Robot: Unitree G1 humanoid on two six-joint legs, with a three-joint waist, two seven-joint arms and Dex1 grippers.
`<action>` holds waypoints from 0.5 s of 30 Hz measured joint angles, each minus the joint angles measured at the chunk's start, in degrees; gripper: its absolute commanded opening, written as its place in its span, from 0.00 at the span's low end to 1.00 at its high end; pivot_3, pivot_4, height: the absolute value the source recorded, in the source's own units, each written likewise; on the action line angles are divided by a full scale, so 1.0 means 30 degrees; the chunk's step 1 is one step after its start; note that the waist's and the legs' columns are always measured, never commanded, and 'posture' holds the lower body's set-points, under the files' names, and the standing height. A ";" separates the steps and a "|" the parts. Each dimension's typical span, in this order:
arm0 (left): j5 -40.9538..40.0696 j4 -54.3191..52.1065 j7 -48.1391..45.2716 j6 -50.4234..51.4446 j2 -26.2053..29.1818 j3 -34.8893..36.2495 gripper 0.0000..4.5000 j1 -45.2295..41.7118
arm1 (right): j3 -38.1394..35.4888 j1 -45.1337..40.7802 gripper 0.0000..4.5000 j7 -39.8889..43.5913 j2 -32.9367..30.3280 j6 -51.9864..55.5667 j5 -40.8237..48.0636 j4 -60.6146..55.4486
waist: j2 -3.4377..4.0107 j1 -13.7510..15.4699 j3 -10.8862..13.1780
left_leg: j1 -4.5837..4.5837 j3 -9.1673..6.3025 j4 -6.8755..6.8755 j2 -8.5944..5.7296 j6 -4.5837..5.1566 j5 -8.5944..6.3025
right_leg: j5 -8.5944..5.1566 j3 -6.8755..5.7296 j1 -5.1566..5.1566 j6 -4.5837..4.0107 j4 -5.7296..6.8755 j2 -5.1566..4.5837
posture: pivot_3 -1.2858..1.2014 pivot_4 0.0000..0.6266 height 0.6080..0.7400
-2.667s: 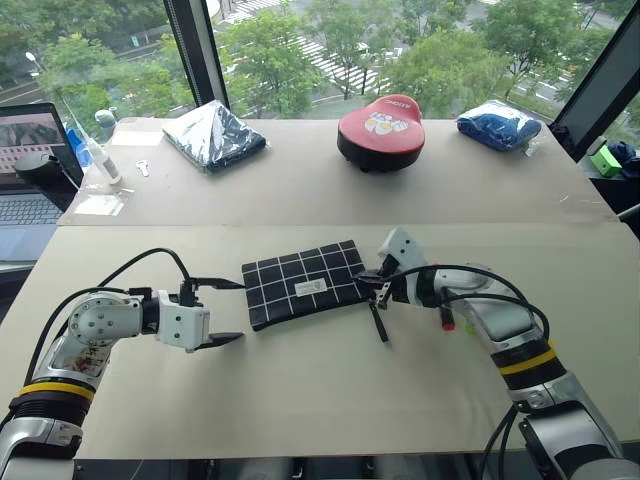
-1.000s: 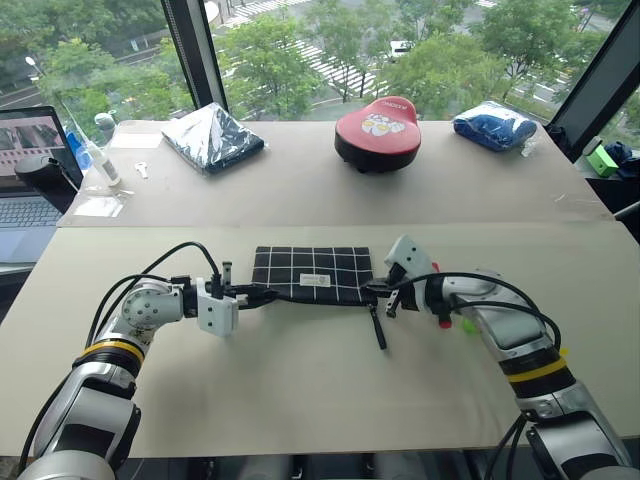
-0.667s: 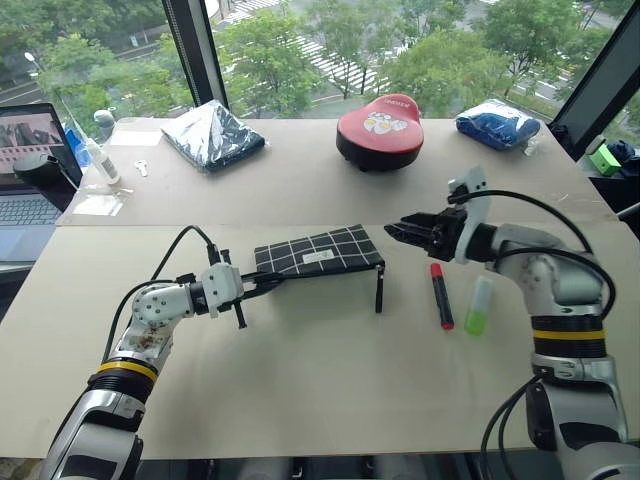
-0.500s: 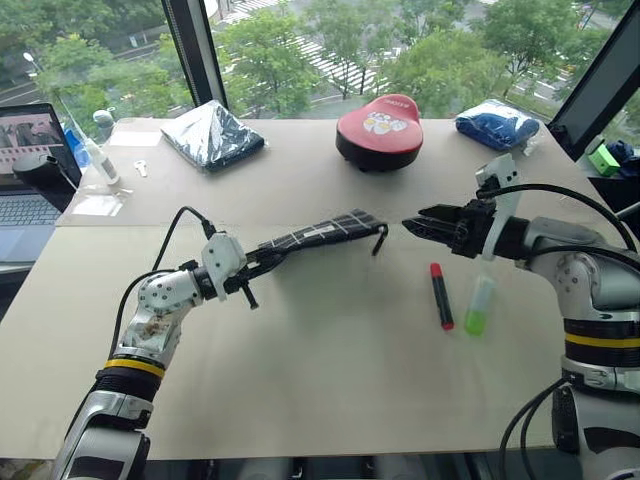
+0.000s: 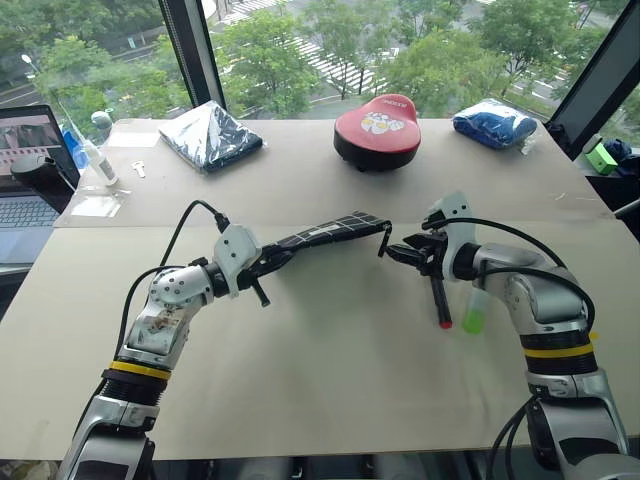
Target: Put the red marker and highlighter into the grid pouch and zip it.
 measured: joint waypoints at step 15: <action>0.0100 -0.0116 -0.0092 0.0040 -0.0476 0.0107 0.00 0.0045 | 0.0597 -0.1670 0.32 -0.0173 0.1519 -0.1349 -0.1135 0.2761 | 0.0001 -0.0038 0.0000 | 0.0004 0.0000 -0.0005 -0.0001 -0.0009 0.0005 | 0.0001 -0.0002 -0.0002 -0.0001 0.0009 0.0002 | 0.52 0.24 1.00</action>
